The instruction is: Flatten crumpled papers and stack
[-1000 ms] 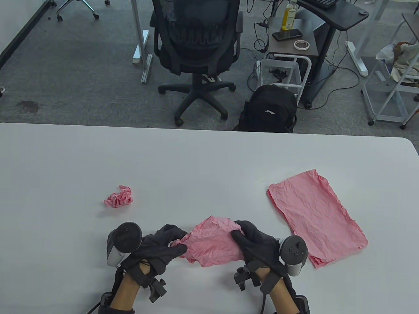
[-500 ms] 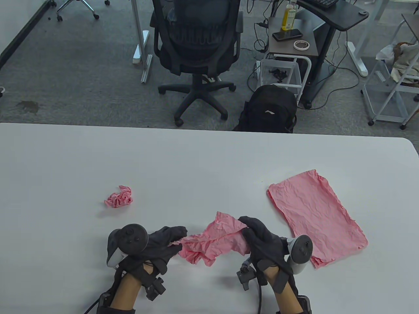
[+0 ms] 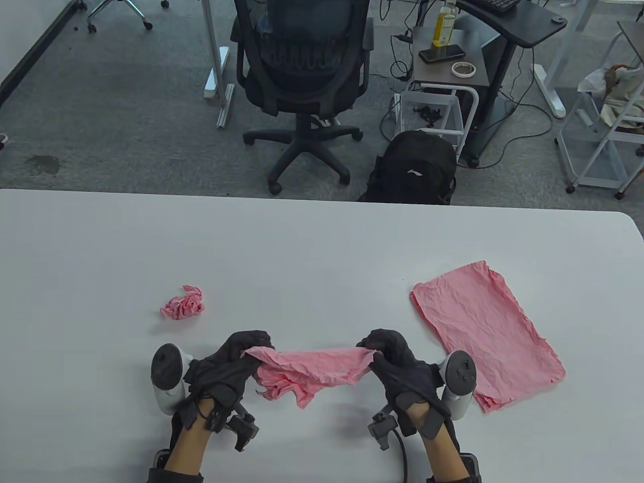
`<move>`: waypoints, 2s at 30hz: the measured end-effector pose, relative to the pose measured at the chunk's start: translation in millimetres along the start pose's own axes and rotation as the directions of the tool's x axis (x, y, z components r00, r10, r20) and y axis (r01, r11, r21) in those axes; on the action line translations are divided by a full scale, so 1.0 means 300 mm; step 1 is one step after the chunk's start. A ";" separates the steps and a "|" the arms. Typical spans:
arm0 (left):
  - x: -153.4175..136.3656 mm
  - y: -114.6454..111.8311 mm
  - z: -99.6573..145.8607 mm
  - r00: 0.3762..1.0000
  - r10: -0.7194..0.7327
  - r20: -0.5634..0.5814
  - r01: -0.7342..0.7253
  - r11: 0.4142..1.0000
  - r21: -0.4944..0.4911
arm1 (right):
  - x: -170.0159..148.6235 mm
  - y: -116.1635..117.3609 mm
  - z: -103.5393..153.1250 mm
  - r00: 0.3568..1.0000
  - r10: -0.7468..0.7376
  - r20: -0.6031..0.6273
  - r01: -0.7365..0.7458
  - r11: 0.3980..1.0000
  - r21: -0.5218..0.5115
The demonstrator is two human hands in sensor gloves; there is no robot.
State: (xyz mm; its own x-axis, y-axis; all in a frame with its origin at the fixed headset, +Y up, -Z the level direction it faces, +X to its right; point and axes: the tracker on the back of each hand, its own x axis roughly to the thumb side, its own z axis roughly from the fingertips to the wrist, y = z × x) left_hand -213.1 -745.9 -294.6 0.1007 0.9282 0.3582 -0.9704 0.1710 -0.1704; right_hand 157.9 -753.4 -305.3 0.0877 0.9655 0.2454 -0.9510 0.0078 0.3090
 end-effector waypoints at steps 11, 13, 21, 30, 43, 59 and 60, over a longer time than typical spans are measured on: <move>0.017 0.000 0.007 0.983 -0.170 -0.066 0.174 0.983 0.059 | 0.001 0.132 0.004 0.973 0.229 0.001 -0.226 0.960 0.166; 0.004 0.006 0.005 0.986 -0.125 -0.110 0.124 0.992 -0.017 | -0.004 0.092 0.008 0.999 0.033 -0.008 -0.032 0.999 0.018; -0.001 0.007 0.003 0.987 -0.122 -0.107 0.120 0.992 -0.029 | -0.020 0.003 0.021 0.999 -0.049 -0.022 0.045 0.984 -0.174; 0.002 0.042 0.001 0.918 -0.377 -0.126 0.372 0.926 -0.059 | -0.023 -0.059 0.016 0.974 -0.223 0.041 0.226 0.948 -0.225; -0.088 0.029 -0.004 0.889 0.439 -0.131 -0.449 0.891 -0.060 | -0.058 -0.062 0.016 0.987 -0.113 -0.117 0.085 0.973 -0.216; 0.053 -0.099 0.001 0.581 -0.805 0.123 0.803 0.542 -0.246 | 0.001 -0.017 0.028 0.750 0.609 -0.260 -0.648 0.756 -0.098; 0.051 -0.130 0.000 0.566 -0.811 0.149 0.808 0.510 -0.293 | 0.004 -0.017 0.027 0.747 0.615 -0.252 -0.652 0.752 -0.095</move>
State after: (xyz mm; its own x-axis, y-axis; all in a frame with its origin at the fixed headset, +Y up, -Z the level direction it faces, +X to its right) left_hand -173.9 -738.3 -282.4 0.8111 0.3374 0.4778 -0.3494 0.9346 -0.0668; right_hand 165.3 -754.5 -299.2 -0.5945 0.7915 0.1416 -0.8008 -0.5988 -0.0148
